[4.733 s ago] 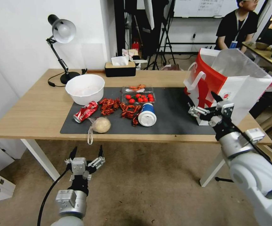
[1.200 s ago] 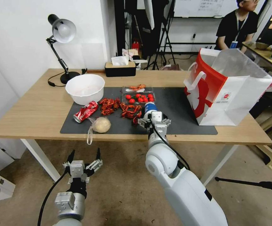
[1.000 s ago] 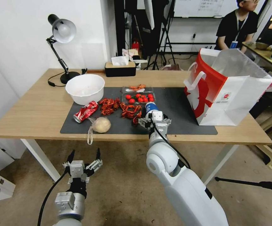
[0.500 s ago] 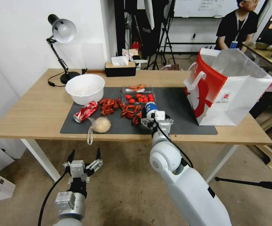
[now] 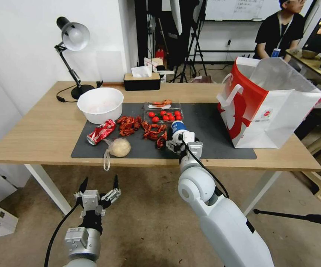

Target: Pick up the trash from the table and place it into the takeout bag.

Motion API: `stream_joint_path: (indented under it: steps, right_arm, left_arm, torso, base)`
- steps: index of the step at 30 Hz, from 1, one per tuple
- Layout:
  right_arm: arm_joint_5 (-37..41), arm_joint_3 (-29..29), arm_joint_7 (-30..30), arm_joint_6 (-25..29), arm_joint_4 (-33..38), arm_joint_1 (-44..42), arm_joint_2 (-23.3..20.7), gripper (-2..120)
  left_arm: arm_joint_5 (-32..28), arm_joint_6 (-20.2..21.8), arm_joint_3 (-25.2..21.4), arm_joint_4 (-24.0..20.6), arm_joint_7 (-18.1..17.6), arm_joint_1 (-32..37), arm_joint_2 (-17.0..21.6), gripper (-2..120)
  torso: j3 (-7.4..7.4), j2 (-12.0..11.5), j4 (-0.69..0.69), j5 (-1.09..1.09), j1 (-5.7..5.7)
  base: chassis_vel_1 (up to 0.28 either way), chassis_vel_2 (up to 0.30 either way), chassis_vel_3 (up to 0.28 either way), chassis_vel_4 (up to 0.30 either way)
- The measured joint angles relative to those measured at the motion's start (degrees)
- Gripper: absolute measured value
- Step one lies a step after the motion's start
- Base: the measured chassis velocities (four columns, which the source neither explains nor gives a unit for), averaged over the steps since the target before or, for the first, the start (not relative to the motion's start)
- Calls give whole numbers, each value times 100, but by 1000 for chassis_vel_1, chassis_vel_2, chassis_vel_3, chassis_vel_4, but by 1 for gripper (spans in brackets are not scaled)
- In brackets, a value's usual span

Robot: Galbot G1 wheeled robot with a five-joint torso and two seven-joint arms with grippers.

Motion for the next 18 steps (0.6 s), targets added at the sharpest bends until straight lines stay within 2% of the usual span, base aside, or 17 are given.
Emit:
stream_joint_path:
  steps: [9, 14, 18]
  right_arm:
    - [42, 72, -83, 49, 76, -88, -75, 63]
    - [6, 137, -148, 49, 274, -134, -221, 61]
    - [-119, 319, -383, 70, 649, -189, -596, 61]
  left_arm:
    - [39, -17, 17, -17, -1, 20, -14, 100]
    - [67, -24, 29, -20, -1, 25, -26, 100]
    - [101, -29, 47, -22, -1, 24, -43, 100]
  torso:
    - [0, 0, 1, 0, 0]
    - [0, -1, 0, 1, 0]
    - [0, -1, 0, 1, 0]
  base:
    - [0, 0, 0, 0]
    - [0, 0, 0, 0]
    - [0, 0, 0, 0]
